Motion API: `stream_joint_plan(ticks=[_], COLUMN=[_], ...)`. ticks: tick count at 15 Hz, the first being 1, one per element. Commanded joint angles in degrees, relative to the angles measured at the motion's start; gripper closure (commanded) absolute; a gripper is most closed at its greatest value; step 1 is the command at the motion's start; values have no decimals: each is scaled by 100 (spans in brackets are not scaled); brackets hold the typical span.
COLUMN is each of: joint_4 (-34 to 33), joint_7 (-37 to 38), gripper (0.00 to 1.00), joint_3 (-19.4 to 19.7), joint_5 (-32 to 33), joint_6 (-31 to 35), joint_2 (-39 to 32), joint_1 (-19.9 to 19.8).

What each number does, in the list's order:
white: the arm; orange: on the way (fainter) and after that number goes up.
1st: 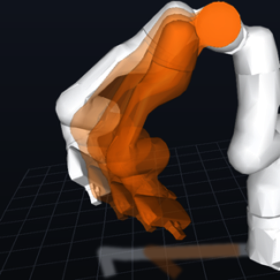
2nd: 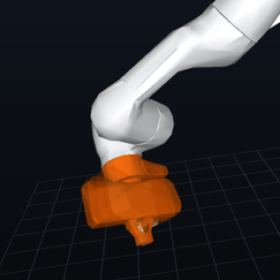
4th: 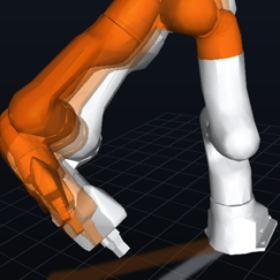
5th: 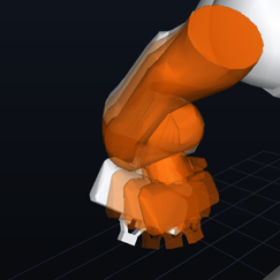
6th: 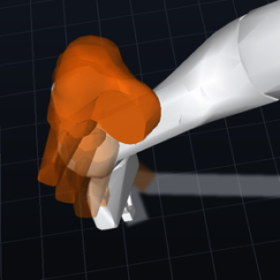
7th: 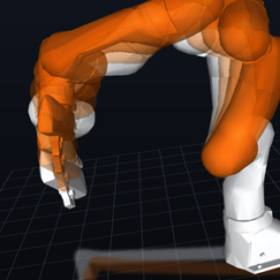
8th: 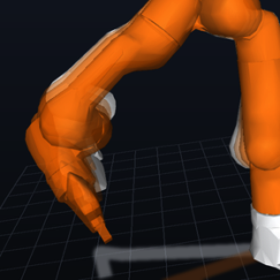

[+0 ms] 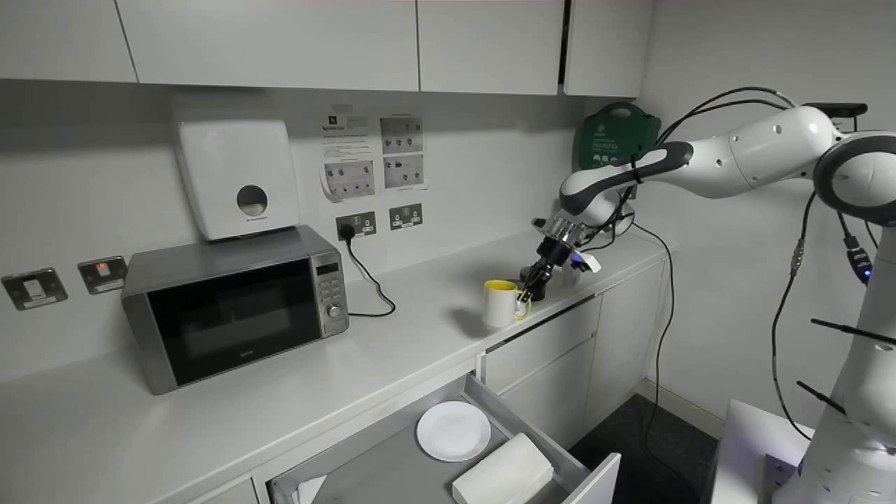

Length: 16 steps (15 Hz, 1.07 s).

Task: Pick the cup and put it in the drawer

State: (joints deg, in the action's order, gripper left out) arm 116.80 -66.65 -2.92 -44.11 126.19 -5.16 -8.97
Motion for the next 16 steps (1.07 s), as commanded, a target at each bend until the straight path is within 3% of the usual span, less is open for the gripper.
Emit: stream_joint_plan(ticks=[1,8,16], joint_4=[511,343,324], joint_7=[534,1482,1497], gripper=[95,95,95], joint_3=[8,-163,-207], joint_5=[198,905,766], joint_6=[550,953,1015], joint_2=[562,365,139], joint_1=[485,1121,1163])
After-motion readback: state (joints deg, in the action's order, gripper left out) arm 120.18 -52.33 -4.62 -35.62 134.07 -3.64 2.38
